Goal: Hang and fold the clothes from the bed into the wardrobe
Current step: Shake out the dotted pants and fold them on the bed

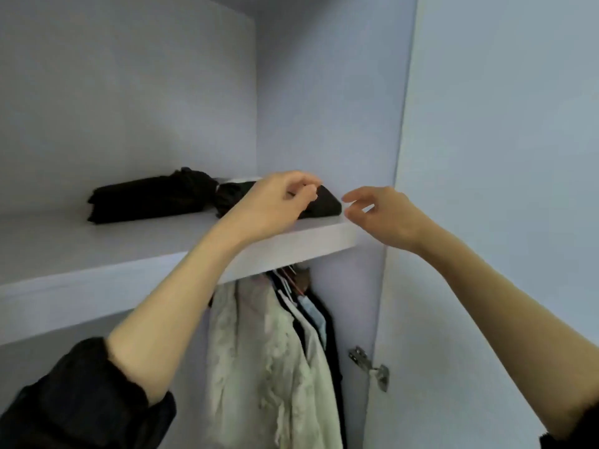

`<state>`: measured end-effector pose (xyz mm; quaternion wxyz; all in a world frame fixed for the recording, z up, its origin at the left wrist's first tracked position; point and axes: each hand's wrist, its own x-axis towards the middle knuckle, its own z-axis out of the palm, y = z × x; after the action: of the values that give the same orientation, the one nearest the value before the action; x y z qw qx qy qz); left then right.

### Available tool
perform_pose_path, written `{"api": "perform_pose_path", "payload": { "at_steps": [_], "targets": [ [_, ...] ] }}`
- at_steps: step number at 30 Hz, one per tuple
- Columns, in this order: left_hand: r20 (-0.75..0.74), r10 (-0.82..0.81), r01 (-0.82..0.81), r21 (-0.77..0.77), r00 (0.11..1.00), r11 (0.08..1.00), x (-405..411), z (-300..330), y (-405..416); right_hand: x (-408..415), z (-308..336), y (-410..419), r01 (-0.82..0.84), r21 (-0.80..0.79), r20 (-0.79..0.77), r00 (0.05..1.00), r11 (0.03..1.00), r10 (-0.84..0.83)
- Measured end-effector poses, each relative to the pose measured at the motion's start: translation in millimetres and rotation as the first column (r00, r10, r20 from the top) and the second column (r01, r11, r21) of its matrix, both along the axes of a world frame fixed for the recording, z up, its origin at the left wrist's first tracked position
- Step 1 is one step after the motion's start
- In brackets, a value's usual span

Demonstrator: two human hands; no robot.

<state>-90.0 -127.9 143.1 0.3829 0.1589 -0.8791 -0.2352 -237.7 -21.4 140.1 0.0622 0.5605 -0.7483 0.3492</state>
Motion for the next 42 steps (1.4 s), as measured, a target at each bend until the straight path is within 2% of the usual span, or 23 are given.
{"api": "perform_pose_path", "payload": {
  "at_steps": [1,3,7,11,16,18,21,25,31,34,36,40,42],
  "targets": [
    [0.005,-0.08,0.08,0.048,0.997,0.996,-25,-20,37,-15,-17,47,0.073,0.048,0.023,0.997,0.996,-0.074],
    [0.031,-0.135,0.131,0.099,0.99,0.986,-45,-47,67,-24,-43,84,0.096,0.109,0.081,0.991,0.989,-0.105],
    [0.16,-0.296,0.269,0.168,0.942,0.948,-99,-108,148,-38,-96,192,0.231,0.218,0.226,0.933,0.948,-0.279],
    [0.277,-0.486,0.449,0.188,0.829,0.874,-142,-155,241,-41,-145,303,0.381,0.339,0.264,0.839,0.86,-0.476],
    [0.401,-0.721,0.733,0.158,0.565,0.662,-191,-181,372,-38,-185,436,0.633,0.422,0.3,0.578,0.649,-0.759],
    [0.413,-0.769,0.792,0.16,0.488,0.589,-203,-190,412,-34,-198,480,0.69,0.45,0.322,0.467,0.567,-0.823],
    [0.454,-0.836,0.871,0.221,0.307,0.44,-219,-221,475,-16,-221,547,0.777,0.472,0.352,0.266,0.416,-0.897],
    [0.501,-0.861,0.895,0.338,0.09,0.291,-231,-259,538,3,-247,610,0.82,0.488,0.408,0.088,0.299,-0.909],
    [0.535,-0.835,0.909,0.399,-0.124,0.12,-266,-308,646,8,-291,703,0.867,0.485,0.442,-0.133,0.112,-0.887],
    [0.578,-0.783,0.9,0.431,-0.228,0.057,-292,-345,713,-12,-322,765,0.877,0.477,0.471,-0.205,0.053,-0.858],
    [0.607,-0.746,0.888,0.457,-0.273,0.047,-310,-364,749,-29,-338,800,0.883,0.468,0.488,-0.221,0.039,-0.844],
    [0.686,-0.657,0.884,0.464,-0.312,0.065,-368,-404,850,-71,-374,895,0.876,0.48,0.496,-0.316,-0.048,-0.809],
    [0.699,-0.629,0.879,0.475,-0.34,0.053,-389,-414,893,-88,-388,935,0.852,0.522,0.49,-0.348,-0.052,-0.799]
  ]
}}
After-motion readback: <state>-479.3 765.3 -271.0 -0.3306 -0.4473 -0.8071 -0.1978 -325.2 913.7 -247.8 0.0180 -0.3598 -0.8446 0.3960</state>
